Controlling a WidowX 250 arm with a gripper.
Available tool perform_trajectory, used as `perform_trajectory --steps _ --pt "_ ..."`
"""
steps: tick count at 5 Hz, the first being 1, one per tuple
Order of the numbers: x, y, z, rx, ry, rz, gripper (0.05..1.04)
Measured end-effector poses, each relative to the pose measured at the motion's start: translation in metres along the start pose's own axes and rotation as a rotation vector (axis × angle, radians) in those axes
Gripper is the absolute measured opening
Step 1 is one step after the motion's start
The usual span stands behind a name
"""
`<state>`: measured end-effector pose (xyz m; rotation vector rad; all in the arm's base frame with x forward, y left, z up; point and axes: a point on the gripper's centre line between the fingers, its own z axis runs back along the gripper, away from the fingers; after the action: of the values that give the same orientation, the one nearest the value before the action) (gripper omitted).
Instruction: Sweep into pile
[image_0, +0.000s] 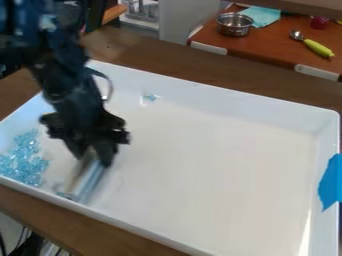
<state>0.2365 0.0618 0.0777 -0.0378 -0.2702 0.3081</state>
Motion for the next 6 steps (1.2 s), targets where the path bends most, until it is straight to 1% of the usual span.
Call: perform_trajectory --steps 1,2,3,4,5,6 --pt "0.005 0.043 0.001 0.040 -0.073 -0.037 0.380" --pt "0.000 0.054 0.004 0.006 -0.039 -0.028 0.380" --pt "-0.008 0.037 0.010 -0.089 0.046 0.041 0.380" --pt "0.027 0.002 0.033 -0.170 0.034 0.116 0.380" --pt "0.052 -0.026 0.032 -0.190 0.040 0.158 0.380" --pt "0.062 -0.053 0.014 -0.153 0.038 0.169 0.380"
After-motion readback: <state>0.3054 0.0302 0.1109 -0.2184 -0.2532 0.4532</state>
